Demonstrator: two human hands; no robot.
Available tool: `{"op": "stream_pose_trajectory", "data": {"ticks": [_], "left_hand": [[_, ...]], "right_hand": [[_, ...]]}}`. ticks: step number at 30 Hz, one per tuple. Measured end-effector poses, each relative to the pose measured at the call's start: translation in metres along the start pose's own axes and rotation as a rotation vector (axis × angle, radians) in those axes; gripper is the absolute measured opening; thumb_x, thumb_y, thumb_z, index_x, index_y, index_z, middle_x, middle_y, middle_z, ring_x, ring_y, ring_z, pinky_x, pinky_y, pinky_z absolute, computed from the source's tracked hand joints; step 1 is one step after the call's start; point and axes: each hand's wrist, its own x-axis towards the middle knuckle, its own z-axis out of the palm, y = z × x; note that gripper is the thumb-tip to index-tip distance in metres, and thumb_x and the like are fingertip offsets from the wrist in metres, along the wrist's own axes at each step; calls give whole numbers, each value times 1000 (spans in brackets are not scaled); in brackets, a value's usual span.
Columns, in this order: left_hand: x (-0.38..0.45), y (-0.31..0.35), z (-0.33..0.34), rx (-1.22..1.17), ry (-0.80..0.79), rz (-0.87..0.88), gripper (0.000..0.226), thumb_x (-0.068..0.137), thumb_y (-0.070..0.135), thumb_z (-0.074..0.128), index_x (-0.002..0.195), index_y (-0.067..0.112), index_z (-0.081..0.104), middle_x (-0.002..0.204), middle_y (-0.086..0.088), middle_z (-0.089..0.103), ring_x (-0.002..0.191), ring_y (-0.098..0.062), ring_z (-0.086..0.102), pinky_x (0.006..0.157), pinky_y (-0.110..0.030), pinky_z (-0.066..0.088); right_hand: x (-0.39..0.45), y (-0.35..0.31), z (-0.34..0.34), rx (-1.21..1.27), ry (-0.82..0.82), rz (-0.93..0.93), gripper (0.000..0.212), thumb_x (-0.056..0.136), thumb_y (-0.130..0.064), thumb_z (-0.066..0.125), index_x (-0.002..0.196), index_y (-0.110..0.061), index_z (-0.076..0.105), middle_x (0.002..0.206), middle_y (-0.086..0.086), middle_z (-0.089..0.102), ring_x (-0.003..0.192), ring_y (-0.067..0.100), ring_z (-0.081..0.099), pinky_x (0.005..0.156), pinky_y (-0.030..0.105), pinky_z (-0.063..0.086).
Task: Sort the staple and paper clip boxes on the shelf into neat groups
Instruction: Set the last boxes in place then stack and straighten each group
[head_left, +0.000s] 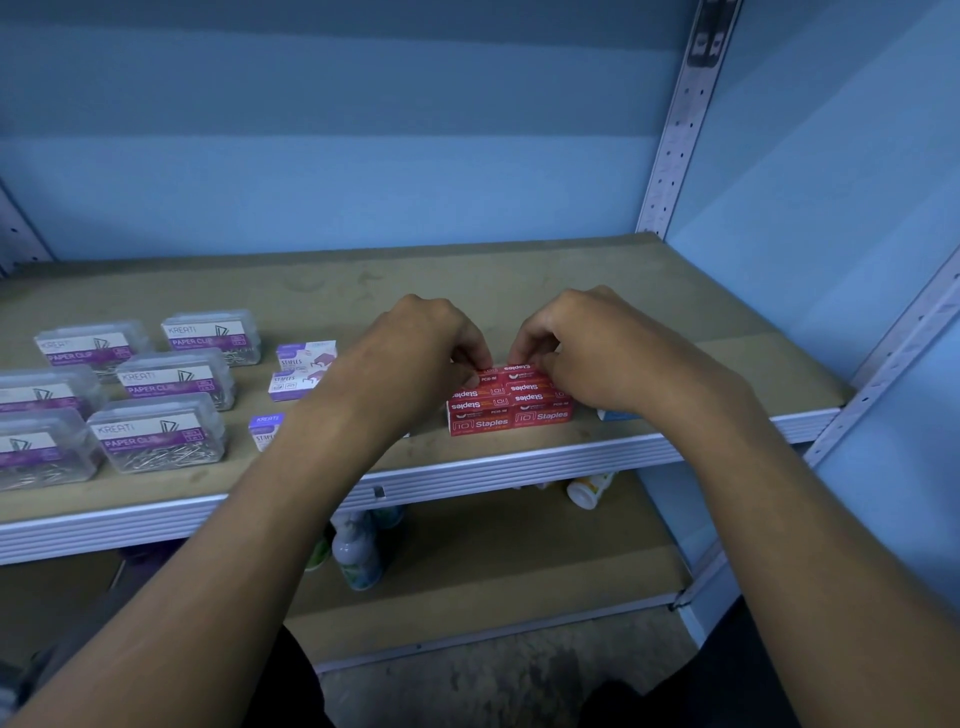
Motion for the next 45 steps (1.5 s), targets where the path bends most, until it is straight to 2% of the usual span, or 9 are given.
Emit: {"op": "stream_pose_trajectory", "data": {"ticks": [4, 12, 18, 20, 22, 26, 31, 35, 45], "left_hand": [[1, 3, -1, 7, -28, -3, 21, 89, 18, 66, 107, 26, 75, 107, 5, 73, 83, -7, 61, 84, -25, 52], [-2, 3, -1, 8, -40, 17, 23, 90, 22, 65, 110, 25, 74, 111, 5, 72, 83, -7, 60, 87, -30, 54], [-5, 3, 1, 9, -43, 22, 28, 93, 36, 59, 118, 28, 69, 118, 7, 69, 93, -8, 63, 80, -24, 50], [-6, 2, 0, -9, -56, 30, 38, 90, 43, 60, 125, 28, 64, 123, 9, 66, 98, -6, 63, 81, -23, 49], [-7, 1, -1, -28, -84, 23, 51, 82, 50, 67, 128, 30, 61, 126, 11, 64, 102, -5, 62, 87, -26, 51], [-9, 3, 0, 1, -121, 17, 64, 68, 50, 80, 126, 29, 62, 120, 12, 65, 102, -6, 61, 90, -26, 50], [-6, 4, 7, 85, -101, 40, 50, 72, 43, 80, 118, 30, 66, 112, 10, 67, 91, -6, 57, 78, -22, 45], [-3, 3, 8, 82, -84, 37, 46, 73, 41, 80, 115, 29, 68, 109, 9, 67, 87, -5, 54, 73, -21, 40], [-3, 3, 8, 94, -72, 73, 46, 73, 42, 79, 116, 27, 69, 109, 6, 70, 90, -8, 58, 77, -23, 45]], "right_hand": [[0, -1, -1, 5, -22, 11, 25, 97, -13, 59, 104, -27, 78, 111, 0, 72, 92, 14, 67, 79, 30, 58], [0, -2, -2, 25, -61, 32, 23, 96, -14, 61, 104, -27, 78, 110, 0, 72, 93, 14, 67, 84, 35, 60], [-5, -1, -7, 55, -130, 27, 25, 99, -23, 58, 119, -31, 71, 119, -5, 67, 100, 12, 63, 80, 27, 56], [-8, -1, -10, 71, -195, 3, 34, 95, -30, 65, 129, -33, 64, 122, -10, 65, 102, 9, 60, 78, 24, 52], [-11, -1, -11, 48, -243, -9, 53, 88, -36, 75, 137, -35, 56, 126, -14, 61, 105, 8, 58, 81, 24, 50], [-11, -3, -6, -6, -248, -9, 66, 77, -33, 85, 136, -34, 56, 125, -11, 61, 106, 12, 60, 91, 31, 53], [-5, -4, -2, -53, -231, -7, 52, 78, -28, 85, 126, -32, 66, 120, -8, 65, 103, 12, 60, 89, 30, 53], [-2, -1, -1, -61, -223, -11, 51, 77, -30, 86, 124, -32, 67, 119, -9, 66, 102, 11, 60, 85, 28, 52], [-3, -2, -2, -69, -214, -27, 51, 78, -30, 86, 126, -30, 68, 118, -8, 65, 98, 10, 57, 77, 24, 45]]}}
